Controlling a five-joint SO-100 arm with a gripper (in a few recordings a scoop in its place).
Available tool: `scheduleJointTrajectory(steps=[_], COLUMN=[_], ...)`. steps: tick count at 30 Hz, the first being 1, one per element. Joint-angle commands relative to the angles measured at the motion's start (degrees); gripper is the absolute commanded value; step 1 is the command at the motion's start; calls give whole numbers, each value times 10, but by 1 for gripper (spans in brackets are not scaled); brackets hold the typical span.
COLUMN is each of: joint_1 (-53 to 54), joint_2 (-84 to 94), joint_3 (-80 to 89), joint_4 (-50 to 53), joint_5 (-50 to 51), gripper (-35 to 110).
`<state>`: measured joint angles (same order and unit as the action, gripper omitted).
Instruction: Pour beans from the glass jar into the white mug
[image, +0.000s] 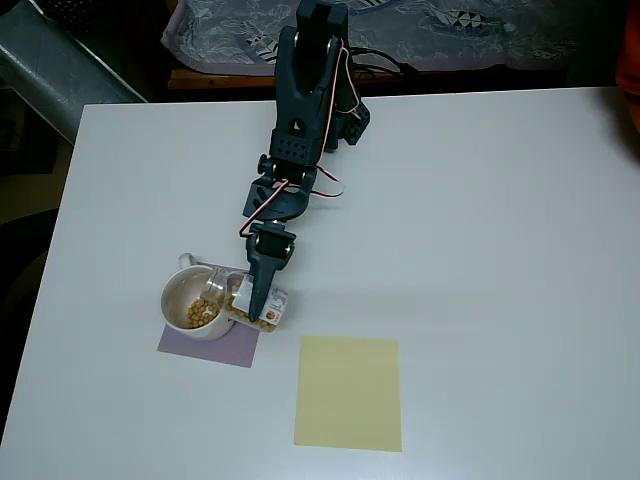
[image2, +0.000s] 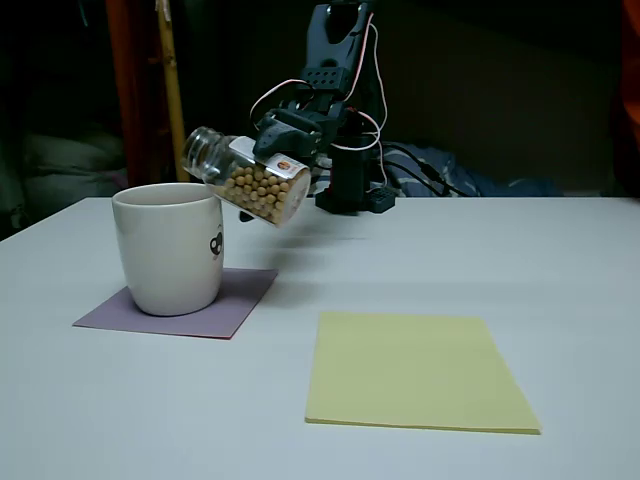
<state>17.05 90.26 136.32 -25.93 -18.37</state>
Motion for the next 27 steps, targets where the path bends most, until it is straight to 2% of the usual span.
scheduleJointTrajectory(steps=[1, 27], joint_1=[3, 9], joint_2=[40, -37], joint_3=[-27, -83], joint_4=[16, 49], joint_5=[24, 149], gripper=[0, 0])
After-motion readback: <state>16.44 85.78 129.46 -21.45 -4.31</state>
